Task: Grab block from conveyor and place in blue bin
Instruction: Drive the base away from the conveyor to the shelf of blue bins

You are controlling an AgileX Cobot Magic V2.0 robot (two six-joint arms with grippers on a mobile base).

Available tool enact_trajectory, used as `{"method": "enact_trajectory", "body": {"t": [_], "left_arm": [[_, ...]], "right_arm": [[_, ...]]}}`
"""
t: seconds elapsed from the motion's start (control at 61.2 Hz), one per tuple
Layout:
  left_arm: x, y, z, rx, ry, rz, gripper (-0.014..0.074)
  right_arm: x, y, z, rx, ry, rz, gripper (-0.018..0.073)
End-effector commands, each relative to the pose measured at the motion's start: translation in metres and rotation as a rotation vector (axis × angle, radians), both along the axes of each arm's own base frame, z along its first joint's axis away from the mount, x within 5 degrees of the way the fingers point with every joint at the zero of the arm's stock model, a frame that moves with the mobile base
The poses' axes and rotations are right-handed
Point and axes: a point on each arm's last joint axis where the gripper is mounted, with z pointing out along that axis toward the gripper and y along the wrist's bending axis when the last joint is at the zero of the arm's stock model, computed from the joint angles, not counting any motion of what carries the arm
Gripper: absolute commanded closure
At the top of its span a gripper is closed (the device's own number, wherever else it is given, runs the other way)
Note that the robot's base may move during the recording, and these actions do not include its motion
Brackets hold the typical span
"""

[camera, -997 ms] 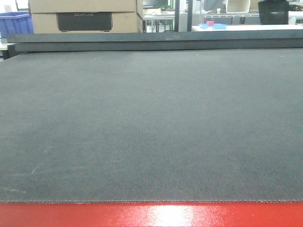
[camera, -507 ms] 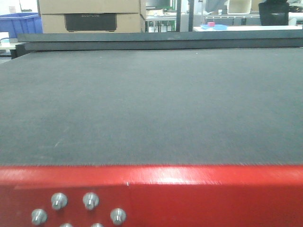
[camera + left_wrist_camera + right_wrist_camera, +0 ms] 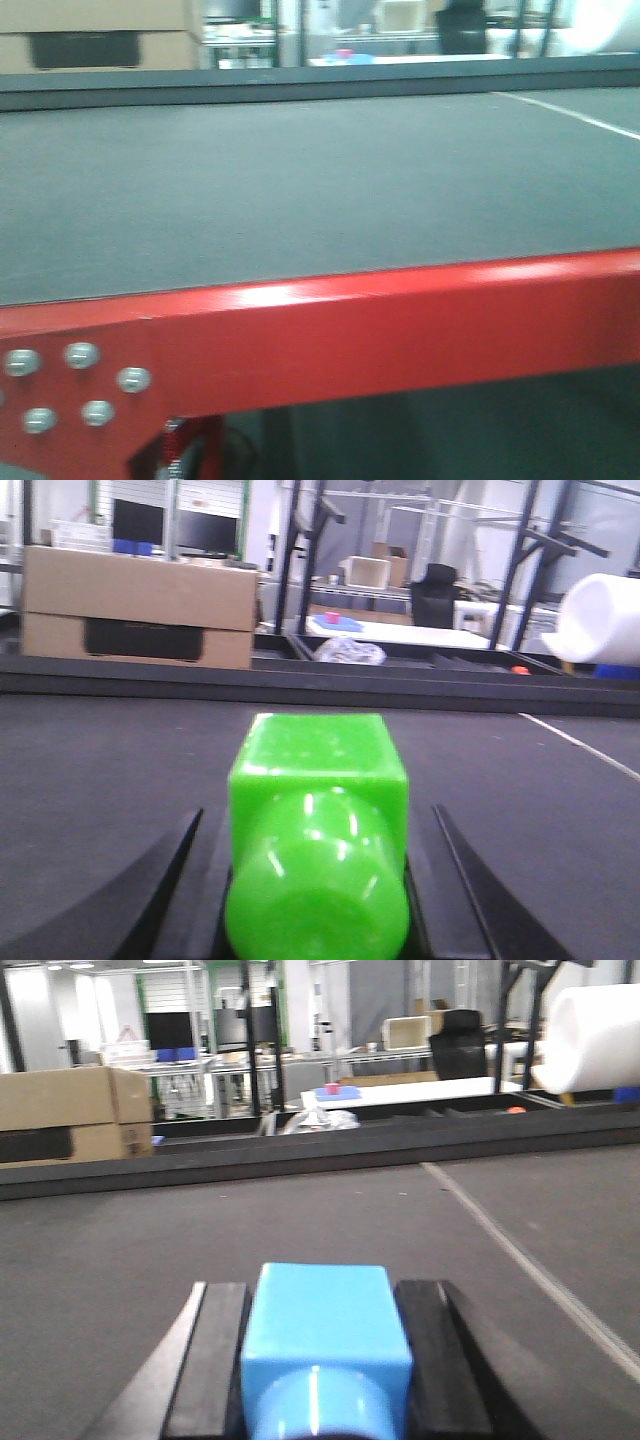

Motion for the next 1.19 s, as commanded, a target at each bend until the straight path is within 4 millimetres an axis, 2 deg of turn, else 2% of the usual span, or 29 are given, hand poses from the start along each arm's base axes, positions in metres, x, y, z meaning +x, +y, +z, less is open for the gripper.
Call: {"method": "enact_trajectory", "body": {"t": [0.0, 1.177], "left_arm": [[-0.0013, -0.0001, 0.0021, 0.001, -0.023, -0.004, 0.0707], [-0.0013, -0.0001, 0.0021, 0.001, -0.023, -0.004, 0.0707]], "right_arm": [[-0.0006, -0.0002, 0.0017, -0.008, -0.027, -0.002, 0.0721], [-0.0006, -0.0002, 0.0017, -0.008, -0.027, -0.002, 0.0721]]}}
